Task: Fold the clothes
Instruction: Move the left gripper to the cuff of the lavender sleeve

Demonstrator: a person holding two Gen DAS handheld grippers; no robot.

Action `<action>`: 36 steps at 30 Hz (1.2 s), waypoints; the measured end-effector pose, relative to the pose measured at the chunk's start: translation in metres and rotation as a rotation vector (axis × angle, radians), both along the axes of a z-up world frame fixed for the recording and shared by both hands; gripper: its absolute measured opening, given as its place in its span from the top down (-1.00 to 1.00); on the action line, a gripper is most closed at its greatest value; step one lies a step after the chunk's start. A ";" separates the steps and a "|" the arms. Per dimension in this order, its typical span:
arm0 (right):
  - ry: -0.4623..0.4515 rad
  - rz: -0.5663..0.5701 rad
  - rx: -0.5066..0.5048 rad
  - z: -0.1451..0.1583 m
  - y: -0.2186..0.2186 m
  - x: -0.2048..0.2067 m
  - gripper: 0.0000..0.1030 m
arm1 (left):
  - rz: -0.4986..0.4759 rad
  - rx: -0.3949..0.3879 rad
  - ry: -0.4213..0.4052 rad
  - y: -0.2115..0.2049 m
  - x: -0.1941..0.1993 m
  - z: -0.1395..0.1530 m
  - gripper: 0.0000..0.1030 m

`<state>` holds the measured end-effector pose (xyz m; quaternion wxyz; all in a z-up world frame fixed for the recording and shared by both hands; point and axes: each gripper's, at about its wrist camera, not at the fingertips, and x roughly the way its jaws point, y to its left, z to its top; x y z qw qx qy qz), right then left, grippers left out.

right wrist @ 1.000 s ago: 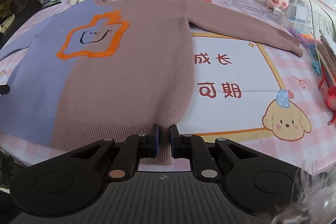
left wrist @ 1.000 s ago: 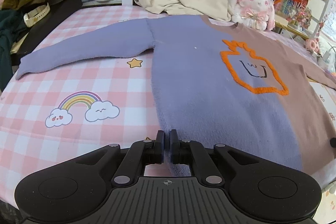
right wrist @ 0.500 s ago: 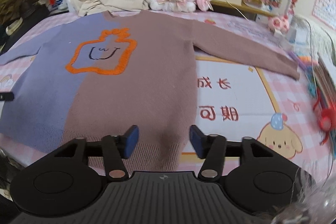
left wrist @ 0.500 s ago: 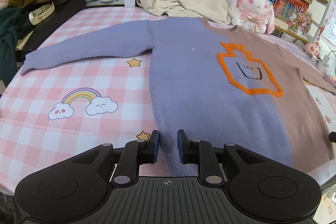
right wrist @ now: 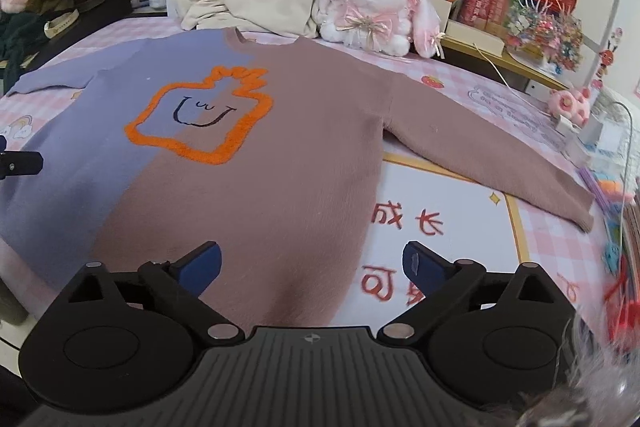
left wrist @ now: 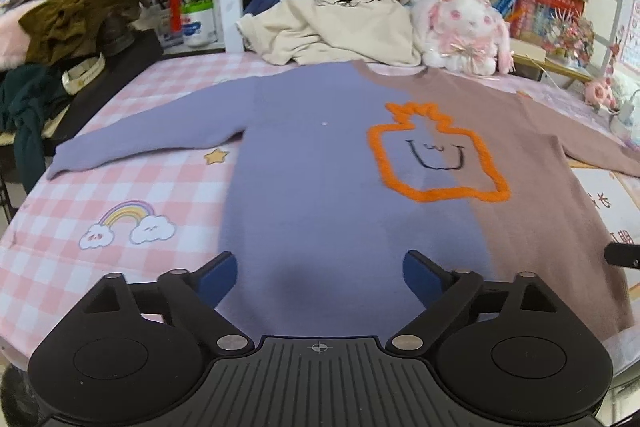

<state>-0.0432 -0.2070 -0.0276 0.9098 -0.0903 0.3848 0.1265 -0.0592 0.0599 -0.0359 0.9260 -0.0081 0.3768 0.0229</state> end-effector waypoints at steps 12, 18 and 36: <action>0.006 -0.002 0.004 -0.003 -0.006 0.018 -0.92 | -0.070 0.049 0.005 -0.022 0.011 0.001 -0.83; 0.012 -0.105 0.011 -0.003 0.021 0.014 -0.94 | -0.169 0.083 -0.031 0.003 0.017 0.001 -0.84; -0.011 -0.220 -0.062 0.002 0.184 -0.029 -0.95 | -0.128 0.006 -0.069 0.184 0.037 -0.007 -0.87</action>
